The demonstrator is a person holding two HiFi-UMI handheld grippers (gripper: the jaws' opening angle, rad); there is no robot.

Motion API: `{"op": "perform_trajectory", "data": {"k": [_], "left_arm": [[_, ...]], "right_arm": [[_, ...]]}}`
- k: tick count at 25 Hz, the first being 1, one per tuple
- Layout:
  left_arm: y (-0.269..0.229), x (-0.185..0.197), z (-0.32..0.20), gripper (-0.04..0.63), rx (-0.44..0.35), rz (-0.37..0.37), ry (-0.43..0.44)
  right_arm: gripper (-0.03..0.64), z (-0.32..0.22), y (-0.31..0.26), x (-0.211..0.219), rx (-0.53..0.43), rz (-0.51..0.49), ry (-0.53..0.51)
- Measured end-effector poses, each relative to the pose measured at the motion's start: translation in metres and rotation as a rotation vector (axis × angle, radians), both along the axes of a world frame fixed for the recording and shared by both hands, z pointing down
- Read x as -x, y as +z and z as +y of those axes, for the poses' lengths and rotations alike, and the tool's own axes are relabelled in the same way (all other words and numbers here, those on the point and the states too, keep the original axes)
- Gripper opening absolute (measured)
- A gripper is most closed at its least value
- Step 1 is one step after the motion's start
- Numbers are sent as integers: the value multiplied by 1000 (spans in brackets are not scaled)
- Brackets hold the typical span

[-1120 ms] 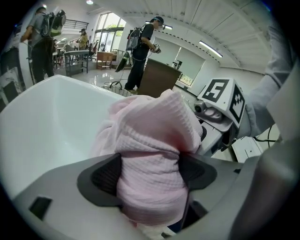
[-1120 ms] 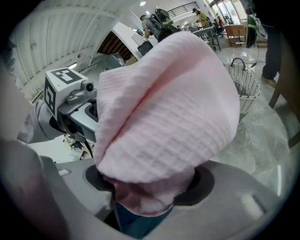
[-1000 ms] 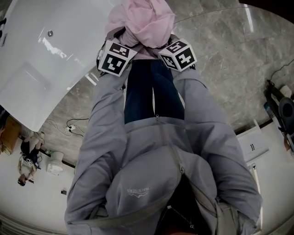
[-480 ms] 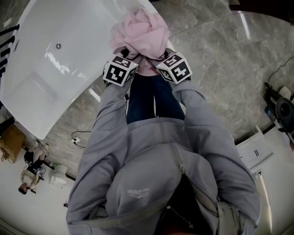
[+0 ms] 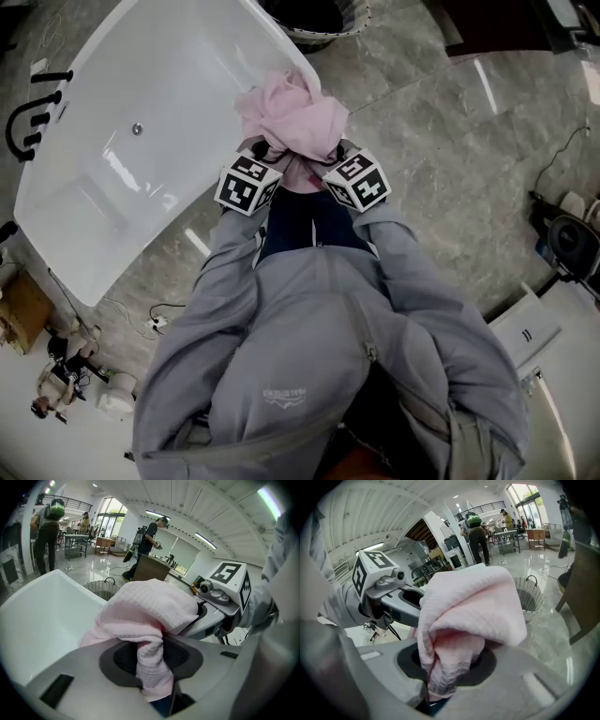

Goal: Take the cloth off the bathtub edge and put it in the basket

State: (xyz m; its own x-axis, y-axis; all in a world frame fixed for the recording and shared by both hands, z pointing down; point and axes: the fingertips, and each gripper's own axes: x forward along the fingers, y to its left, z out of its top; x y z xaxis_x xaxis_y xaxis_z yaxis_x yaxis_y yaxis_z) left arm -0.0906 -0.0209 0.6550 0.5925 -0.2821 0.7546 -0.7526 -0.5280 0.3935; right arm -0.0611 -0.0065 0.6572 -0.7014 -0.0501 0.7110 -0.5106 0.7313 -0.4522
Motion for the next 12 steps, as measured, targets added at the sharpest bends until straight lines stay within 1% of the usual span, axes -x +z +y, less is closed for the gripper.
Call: {"op": "perform_trajectory", "data": {"k": [5,12], "left_arm": [[-48,-4,0,121,-75,15,19],[-118,-14,-2,120,-201,56,34]], "right_arm": [[100,0,-47,-3,-63,-19,6],[98,-3,-116,-12,-185,-53,15]]}}
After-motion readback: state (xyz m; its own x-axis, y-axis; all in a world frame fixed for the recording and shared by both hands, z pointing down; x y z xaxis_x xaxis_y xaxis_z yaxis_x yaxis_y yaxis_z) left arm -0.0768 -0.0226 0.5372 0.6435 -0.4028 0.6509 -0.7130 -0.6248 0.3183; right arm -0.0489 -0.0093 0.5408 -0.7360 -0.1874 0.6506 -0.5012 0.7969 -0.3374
